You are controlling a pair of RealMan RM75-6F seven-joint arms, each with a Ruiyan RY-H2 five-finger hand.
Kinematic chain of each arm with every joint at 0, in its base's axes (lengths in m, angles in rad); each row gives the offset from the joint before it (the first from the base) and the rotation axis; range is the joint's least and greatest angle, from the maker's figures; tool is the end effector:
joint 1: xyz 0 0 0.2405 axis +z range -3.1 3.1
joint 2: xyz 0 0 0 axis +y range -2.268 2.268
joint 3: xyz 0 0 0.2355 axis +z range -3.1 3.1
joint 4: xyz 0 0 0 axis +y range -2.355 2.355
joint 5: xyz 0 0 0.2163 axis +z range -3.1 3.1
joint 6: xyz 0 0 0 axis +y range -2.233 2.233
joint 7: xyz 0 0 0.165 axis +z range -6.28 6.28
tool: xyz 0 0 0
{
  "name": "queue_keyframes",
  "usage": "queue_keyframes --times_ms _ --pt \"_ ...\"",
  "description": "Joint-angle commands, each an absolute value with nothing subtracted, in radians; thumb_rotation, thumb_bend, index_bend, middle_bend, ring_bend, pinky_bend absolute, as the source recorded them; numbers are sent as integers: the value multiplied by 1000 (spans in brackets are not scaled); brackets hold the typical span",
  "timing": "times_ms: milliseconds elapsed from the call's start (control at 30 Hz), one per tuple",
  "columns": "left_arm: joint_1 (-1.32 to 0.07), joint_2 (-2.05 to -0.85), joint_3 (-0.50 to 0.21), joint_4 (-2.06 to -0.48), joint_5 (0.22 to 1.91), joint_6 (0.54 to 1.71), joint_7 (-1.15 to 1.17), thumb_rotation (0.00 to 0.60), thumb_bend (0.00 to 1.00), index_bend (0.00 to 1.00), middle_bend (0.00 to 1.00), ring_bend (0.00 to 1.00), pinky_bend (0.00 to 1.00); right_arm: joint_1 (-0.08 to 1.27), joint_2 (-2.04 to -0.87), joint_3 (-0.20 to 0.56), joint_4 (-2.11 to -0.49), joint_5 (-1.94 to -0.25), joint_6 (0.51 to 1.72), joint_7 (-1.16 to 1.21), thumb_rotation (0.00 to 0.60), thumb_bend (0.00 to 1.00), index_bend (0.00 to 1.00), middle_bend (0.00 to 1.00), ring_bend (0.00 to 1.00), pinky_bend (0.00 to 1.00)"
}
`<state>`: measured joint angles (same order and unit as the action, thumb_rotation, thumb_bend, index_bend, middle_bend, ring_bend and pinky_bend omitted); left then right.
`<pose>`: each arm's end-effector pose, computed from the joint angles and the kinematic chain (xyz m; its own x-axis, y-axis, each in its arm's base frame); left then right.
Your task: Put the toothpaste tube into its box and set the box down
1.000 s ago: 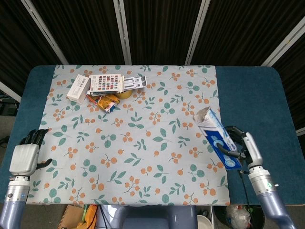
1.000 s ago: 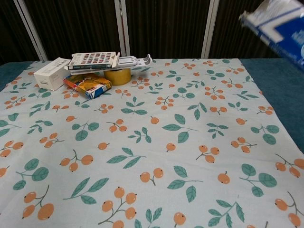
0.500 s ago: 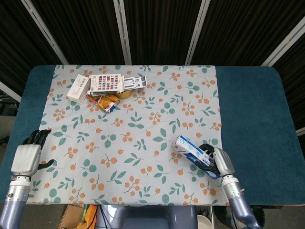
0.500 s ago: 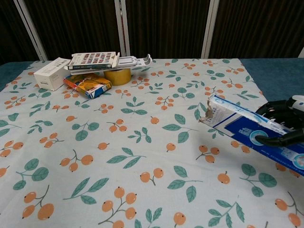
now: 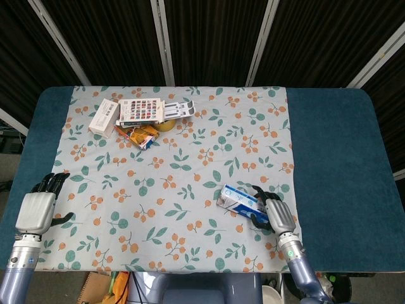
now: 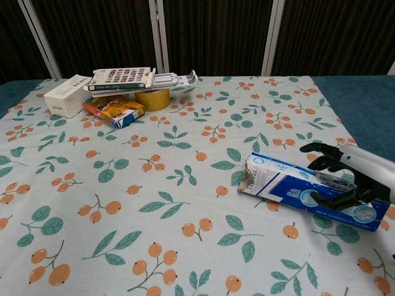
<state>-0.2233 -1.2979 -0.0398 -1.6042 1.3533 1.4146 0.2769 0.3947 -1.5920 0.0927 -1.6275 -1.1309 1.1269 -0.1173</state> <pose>-0.2714 0.2346 0.0835 0.4810 0.0619 0.8745 0.8766 -0.0192 -0.4808 -0.1934 -0.2551 -0.0420 0.0003 -0.3805 0.9248 -1.0000 -0.0041 -0.0014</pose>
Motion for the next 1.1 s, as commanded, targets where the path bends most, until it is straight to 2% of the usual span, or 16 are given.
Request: queue_keyframes --times_ms 33,133,300,467,633,800,900,1100 --pt "-222 -1296 -40 -1605 1356 1415 276 600 0 113 121 92 227 407 -1583 88 -1657 -1113 1112 -162 600 392 0 106 9 8" --pt "-220 -1285 -40 -1613 1361 1417 276 600 0 108 107 82 214 417 -1539 80 -1693 -1120 1108 -216 600 384 0 75 0 0" --pt "-215 -1253 -47 -1627 1397 1449 268 600 0 102 85 57 180 405 -1390 70 -1782 -1191 1156 -268 600 382 0 71 0 0" --pt "-196 -1215 -37 -1626 1441 1487 257 600 0 98 70 57 168 349 -1207 37 -1849 -1269 1213 -208 600 382 0 70 0 0" --pt "-172 -1182 -16 -1604 1488 1524 259 600 0 77 25 18 133 271 -1083 -17 -1828 -1386 1308 -136 600 375 0 33 0 0" --pt "-146 -1167 4 -1584 1505 1541 259 600 0 26 0 0 65 186 -1038 -83 -1723 -1499 1422 -158 600 369 0 0 0 0" --pt "-134 -1172 6 -1581 1501 1548 255 600 0 11 0 0 64 136 -1042 -108 -1674 -1541 1487 -145 600 369 0 0 0 0" --pt "-125 -1195 0 -1572 1524 1574 262 600 0 0 0 0 27 102 -1065 -81 -1642 -1559 1561 -84 600 369 0 0 0 0"
